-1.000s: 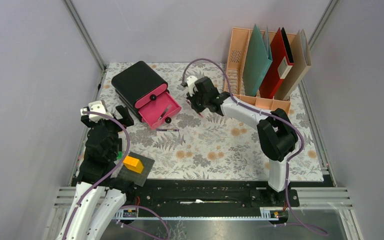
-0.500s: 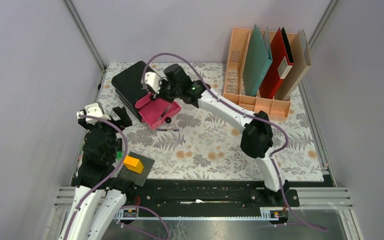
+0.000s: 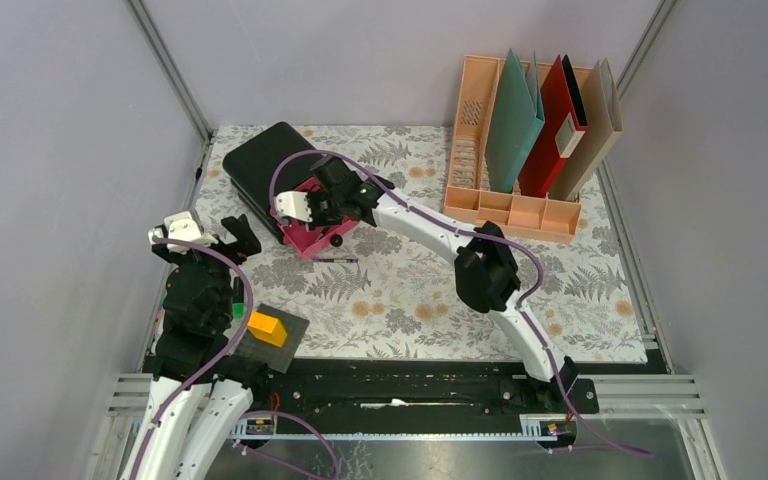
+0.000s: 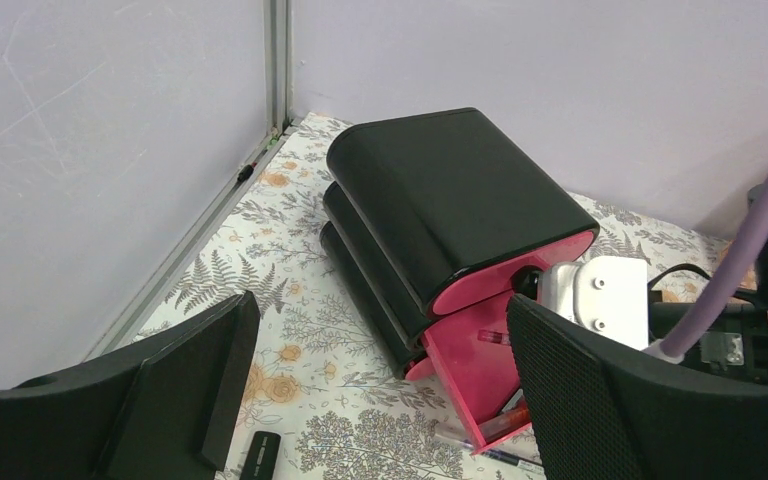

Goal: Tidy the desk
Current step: Place the stationery in the drawer.

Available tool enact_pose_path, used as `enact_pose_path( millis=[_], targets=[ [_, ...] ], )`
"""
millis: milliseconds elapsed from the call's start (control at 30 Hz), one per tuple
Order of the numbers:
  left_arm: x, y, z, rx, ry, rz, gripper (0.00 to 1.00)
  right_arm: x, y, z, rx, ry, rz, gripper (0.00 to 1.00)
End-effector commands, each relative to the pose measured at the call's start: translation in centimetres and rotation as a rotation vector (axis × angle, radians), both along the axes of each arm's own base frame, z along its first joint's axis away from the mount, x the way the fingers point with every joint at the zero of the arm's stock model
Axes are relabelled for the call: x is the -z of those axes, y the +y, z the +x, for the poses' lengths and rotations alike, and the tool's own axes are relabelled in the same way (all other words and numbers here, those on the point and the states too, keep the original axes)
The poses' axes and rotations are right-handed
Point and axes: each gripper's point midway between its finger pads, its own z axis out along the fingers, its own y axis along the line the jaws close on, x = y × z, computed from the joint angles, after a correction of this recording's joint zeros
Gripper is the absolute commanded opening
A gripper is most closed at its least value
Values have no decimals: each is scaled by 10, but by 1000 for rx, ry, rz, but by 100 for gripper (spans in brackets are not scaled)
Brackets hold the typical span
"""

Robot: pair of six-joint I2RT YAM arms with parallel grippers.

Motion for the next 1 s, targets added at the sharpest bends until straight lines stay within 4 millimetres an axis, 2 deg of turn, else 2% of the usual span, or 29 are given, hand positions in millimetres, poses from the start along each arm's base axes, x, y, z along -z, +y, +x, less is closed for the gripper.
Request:
enact_pose_path(
  millis=[0,67,133,167,233,367,400,533,633,767,967],
  targets=[
    [-11,3,1,-16,-48,-6,99,-28,22,11,3,-77,92,25],
    [-9,3,2,-17,-43,-6,99,-33,24,13,31,-67,114,34],
    [-9,2,4,-13,-38,-7,99,-42,24,13,54,-54,137,51],
    [-9,1,5,-11,-38,-9,99,-48,23,12,66,-46,150,55],
    [-10,-1,6,1,-43,-23,99,-65,21,8,86,-27,181,59],
    [-16,-17,8,79,-66,-79,99,-94,6,-8,139,56,214,61],
    [-17,-22,8,108,-66,-97,99,-108,0,-15,151,84,232,63],
    [-16,-47,9,229,-39,-180,99,-127,-29,-52,149,280,237,71],
    [-7,-70,8,333,6,-253,99,-120,-58,-79,116,412,199,73],
    [14,-104,8,482,85,-386,99,-106,-102,-102,96,519,154,76],
    [70,-144,10,589,281,-645,99,-96,-162,-118,141,645,182,76]
  ],
)
